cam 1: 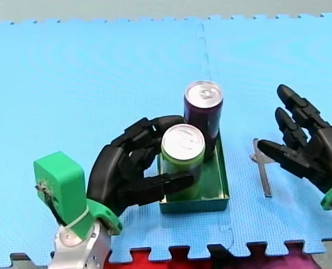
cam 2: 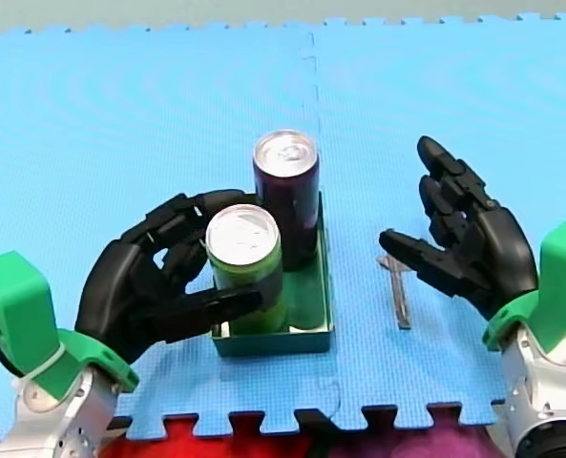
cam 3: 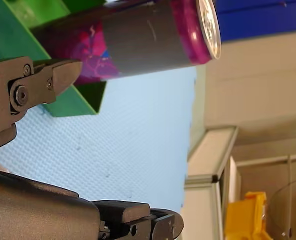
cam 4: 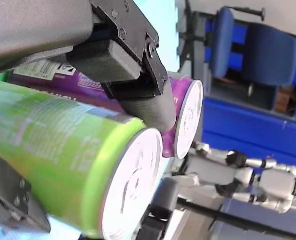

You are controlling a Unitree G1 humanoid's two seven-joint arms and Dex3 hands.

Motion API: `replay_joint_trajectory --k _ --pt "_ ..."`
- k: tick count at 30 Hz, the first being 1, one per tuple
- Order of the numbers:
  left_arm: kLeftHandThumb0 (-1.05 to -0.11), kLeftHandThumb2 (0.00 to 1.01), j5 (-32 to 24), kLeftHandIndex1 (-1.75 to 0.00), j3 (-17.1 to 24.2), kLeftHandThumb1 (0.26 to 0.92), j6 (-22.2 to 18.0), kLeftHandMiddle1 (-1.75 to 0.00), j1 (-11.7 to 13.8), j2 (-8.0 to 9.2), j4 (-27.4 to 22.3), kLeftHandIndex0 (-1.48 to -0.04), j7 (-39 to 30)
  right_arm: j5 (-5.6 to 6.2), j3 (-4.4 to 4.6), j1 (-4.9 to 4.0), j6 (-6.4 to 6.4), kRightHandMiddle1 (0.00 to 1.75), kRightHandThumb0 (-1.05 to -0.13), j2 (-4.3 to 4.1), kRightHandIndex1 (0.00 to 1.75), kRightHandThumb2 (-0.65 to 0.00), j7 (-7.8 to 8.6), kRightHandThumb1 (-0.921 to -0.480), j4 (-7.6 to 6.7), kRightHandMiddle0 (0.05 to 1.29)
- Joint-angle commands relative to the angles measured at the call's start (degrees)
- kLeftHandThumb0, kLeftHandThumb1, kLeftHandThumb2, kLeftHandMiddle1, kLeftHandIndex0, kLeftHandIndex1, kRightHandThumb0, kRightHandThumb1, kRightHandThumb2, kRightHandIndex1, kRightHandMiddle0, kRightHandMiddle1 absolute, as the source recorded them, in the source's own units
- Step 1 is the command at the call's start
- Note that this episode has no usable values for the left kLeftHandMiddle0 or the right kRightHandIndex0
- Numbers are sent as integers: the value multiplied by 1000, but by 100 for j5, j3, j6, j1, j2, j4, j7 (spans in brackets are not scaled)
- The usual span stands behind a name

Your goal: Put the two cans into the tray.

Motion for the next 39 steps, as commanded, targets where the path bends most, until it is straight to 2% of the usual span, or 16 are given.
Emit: replay_joint_trajectory --k 1,7,15,21,23,26,30,33,36,39 --pt "-737 4 123 -6 -47 741 -4 -123 25 68 -49 -722 42 24 -19 -23 15 8 -1021 -41 0 0 12 -904 -4 243" --pt "-804 5 259 0 -91 754 -26 -36 17 91 -45 -520 99 28 -27 -27 27 7 -1023 -45 0 0 7 -903 -14 253" --pt "-863 2 224 0 -100 760 161 -9 22 108 -219 -442 87 35 -42 -61 29 5 -1026 -52 0 0 21 -903 24 264" --pt "-887 0 155 0 -106 754 460 0 54 151 -465 -376 71 31 -44 -70 30 4 -1031 -51 0 0 16 -904 28 268" --pt "-898 0 137 0 -117 753 596 0 86 227 -596 -318 27 30 -42 -71 32 3 -1032 -47 0 0 12 -904 19 269" --pt "-919 2 174 0 -160 751 738 0 113 446 -717 -242 -149 30 -36 -69 42 3 -1034 -38 0 0 5 -903 -3 271" --pt "-941 3 395 0 -268 755 639 0 91 756 -708 -202 -367 34 -35 -71 53 3 -1037 -38 0 0 16 -900 -2 274" --pt "-961 5 537 0 -331 762 538 0 109 880 -764 -187 -417 30 -32 -69 44 3 -1039 -40 0 0 23 -896 3 276" --pt "-1033 7 715 0 -397 778 456 0 168 971 -877 -176 -367 27 -31 -56 23 2 -1040 -42 0 0 26 -887 -1 277" --pt "-1047 8 820 0 -416 783 455 -1 180 1039 -933 -169 -305 27 -37 -62 9 2 -1044 -45 0 0 28 -879 21 279"
